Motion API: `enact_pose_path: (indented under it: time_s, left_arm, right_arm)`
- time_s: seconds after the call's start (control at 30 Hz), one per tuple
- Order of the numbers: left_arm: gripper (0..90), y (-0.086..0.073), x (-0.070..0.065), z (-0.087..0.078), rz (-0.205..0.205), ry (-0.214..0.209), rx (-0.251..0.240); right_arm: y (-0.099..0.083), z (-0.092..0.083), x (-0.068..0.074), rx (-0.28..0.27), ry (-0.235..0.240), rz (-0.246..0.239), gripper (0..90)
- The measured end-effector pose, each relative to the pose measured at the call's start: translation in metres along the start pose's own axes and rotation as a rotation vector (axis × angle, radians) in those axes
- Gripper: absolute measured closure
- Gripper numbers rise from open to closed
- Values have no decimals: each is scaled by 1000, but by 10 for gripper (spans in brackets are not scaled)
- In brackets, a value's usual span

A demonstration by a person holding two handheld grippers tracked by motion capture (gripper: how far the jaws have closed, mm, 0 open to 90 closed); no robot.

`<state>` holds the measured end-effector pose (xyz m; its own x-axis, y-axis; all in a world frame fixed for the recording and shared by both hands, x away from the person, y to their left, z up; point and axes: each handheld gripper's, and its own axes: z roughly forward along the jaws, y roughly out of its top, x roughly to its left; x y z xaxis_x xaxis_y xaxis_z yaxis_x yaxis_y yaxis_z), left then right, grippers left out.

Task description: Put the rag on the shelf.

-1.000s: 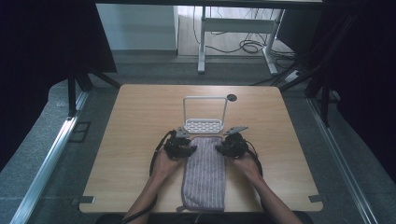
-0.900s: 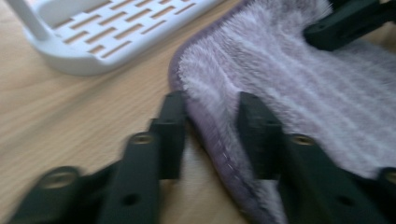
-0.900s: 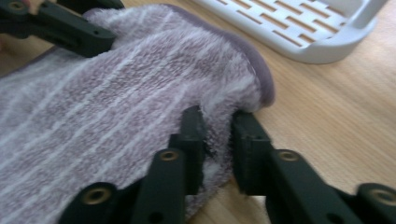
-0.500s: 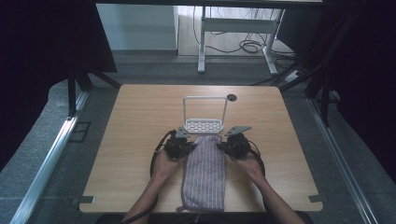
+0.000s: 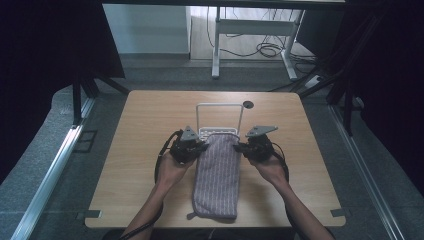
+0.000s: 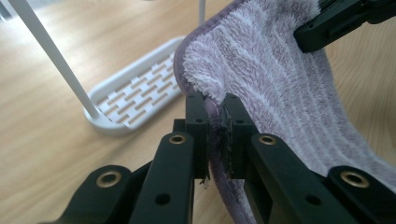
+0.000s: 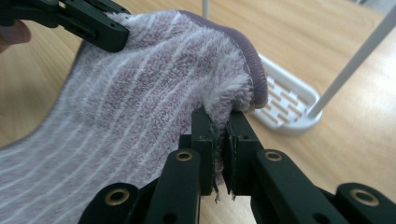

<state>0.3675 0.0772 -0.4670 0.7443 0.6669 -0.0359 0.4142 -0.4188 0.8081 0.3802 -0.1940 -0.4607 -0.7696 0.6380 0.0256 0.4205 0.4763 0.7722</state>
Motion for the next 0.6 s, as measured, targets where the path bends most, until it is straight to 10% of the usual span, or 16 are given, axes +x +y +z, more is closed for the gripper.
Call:
enact_pose_path:
  time_s: [0.6]
  left_arm:
    - [829,48,4,-35,34,5,-67]
  right_arm:
    - [45,-37,-9,-85,-21,-42,841]
